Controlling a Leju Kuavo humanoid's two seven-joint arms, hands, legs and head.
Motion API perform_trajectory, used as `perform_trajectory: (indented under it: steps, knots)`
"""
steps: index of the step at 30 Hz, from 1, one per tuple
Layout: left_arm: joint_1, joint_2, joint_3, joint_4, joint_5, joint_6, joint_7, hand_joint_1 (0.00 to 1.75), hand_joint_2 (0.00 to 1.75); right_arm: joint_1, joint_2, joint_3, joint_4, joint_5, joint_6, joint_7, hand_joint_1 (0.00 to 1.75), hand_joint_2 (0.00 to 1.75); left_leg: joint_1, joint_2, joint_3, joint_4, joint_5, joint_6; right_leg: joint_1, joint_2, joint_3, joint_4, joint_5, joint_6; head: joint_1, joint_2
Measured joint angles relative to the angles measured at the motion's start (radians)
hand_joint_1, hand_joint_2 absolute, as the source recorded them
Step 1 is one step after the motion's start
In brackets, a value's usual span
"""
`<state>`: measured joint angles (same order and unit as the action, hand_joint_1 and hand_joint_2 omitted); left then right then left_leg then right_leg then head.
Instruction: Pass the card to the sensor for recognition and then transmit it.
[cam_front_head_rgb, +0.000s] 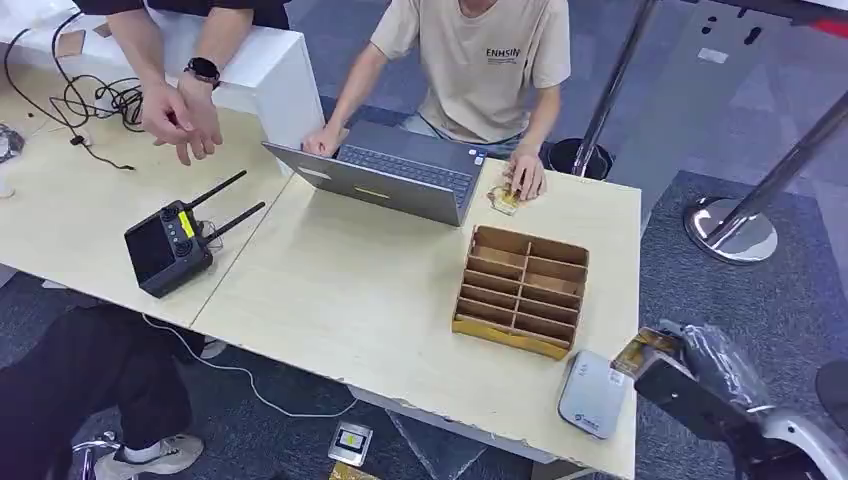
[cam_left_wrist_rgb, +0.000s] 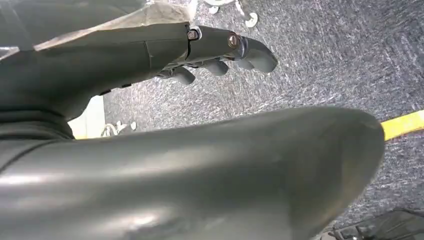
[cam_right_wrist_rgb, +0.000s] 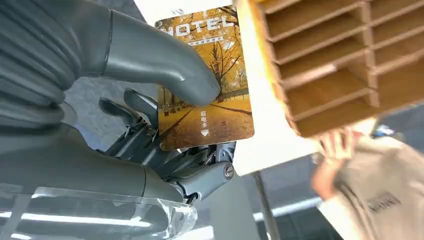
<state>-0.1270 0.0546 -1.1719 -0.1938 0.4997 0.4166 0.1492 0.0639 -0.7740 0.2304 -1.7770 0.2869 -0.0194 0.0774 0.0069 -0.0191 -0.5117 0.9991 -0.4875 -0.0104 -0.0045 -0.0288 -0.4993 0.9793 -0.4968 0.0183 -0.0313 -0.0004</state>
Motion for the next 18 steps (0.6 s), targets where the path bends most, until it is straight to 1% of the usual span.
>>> perform_trajectory:
  steps: [4, 9, 14, 15, 18]
  knots:
    - [0.0, 0.0, 0.0, 0.0, -0.003, -0.007, -0.001, 0.0, 0.0, 0.002, 0.014, 0.018, 0.058, -0.016, -0.014, -0.015, 1.75, 1.75, 0.0, 0.0, 0.0, 0.0, 0.0, 0.0, 0.0, 0.0, 0.0, 0.0, 0.0, 0.0, 0.0, 0.0]
    - [-0.001, 0.0, 0.0, 0.0, -0.013, 0.005, -0.035, 0.0, 0.0, -0.003, 0.059, 0.042, 0.186, -0.038, -0.077, -0.1, 1.75, 1.75, 0.0, 0.0, 0.0, 0.0, 0.0, 0.0, 0.0, 0.0, 0.0, 0.0, 0.0, 0.0, 0.0, 0.0]
    - [-0.004, -0.004, 0.0, 0.0, -0.015, 0.027, -0.045, 0.0, 0.0, -0.036, 0.106, 0.075, 0.329, -0.032, -0.084, -0.153, 1.75, 1.75, 0.0, 0.0, 0.0, 0.0, 0.0, 0.0, 0.0, 0.0, 0.0, 0.0, 0.0, 0.0, 0.0, 0.0]
    - [-0.004, -0.006, 0.0, 0.0, -0.015, 0.028, -0.046, 0.0, 1.75, -0.04, 0.115, 0.082, 0.353, -0.032, -0.084, -0.158, 1.75, 1.75, 0.0, 0.0, 0.0, 0.0, 0.0, 0.0, 0.0, 0.0, 0.0, 0.0, 0.0, 0.0, 0.0, 0.0]
    - [-0.004, -0.007, 0.0, 0.0, -0.014, 0.032, -0.049, 0.0, 1.75, -0.056, 0.139, 0.096, 0.415, -0.031, -0.088, -0.166, 1.75, 1.75, 0.0, 0.0, 0.0, 0.0, 0.0, 0.0, 0.0, 0.0, 0.0, 0.0, 0.0, 0.0, 0.0, 0.0]
